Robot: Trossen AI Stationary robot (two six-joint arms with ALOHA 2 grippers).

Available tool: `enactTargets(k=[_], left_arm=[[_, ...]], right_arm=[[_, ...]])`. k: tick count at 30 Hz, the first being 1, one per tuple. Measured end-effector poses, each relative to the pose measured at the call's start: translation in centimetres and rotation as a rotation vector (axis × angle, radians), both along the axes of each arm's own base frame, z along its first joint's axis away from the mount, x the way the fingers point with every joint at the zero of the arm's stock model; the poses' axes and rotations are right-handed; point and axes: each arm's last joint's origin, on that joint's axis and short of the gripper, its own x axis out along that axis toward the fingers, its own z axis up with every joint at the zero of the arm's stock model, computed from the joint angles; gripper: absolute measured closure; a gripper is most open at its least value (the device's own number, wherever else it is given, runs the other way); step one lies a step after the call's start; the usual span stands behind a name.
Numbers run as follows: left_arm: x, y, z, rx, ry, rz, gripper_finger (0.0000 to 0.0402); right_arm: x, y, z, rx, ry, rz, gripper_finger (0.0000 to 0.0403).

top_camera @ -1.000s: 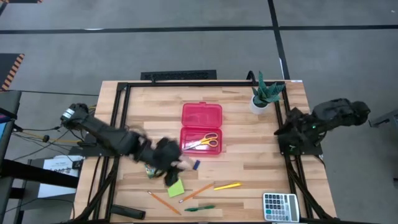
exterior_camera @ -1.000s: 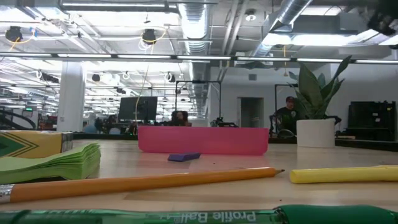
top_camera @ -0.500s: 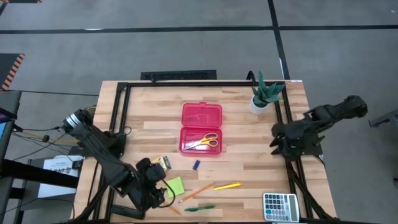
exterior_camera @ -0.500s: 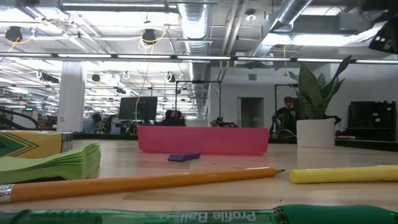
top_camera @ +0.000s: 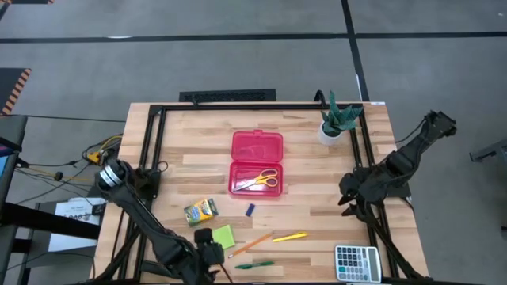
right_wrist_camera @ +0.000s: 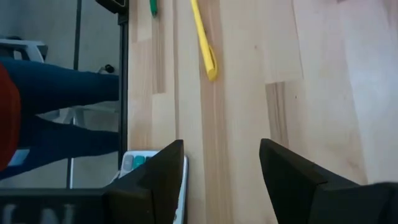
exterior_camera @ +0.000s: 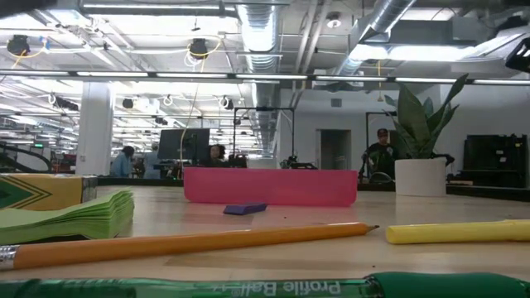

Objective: Pack school essentials
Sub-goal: Put the left orange pencil into the supply box

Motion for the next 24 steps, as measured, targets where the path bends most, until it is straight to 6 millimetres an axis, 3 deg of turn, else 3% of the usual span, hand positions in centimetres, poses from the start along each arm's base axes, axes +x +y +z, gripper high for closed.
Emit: enactTargets(k=[7, 13, 19, 24], left_arm=[[0.8, -0.9, -4.4, 0.077, 0.087, -0.093, 0.0144], [0.9, -1.1, -5.3, 0.080, 0.116, -0.126, 0.0169], [0.9, -1.5, -7.4, 0.095, 0.207, -0.255, 0.0262], [1.4, -0.9, -7.8, 0.099, 0.238, -0.248, 0.0340]], right_arm=[[-0.4, 0.6, 0.0, 0.037, 0.030, -0.015, 0.0186], [-0.4, 0.8, 0.0, 0.045, 0.027, -0.009, 0.0188], [-0.4, 0.8, 0.1, 0.051, 0.020, -0.032, 0.0189], [-0.2, 0.9, 0.2, 0.068, 0.002, -0.033, 0.0191]])
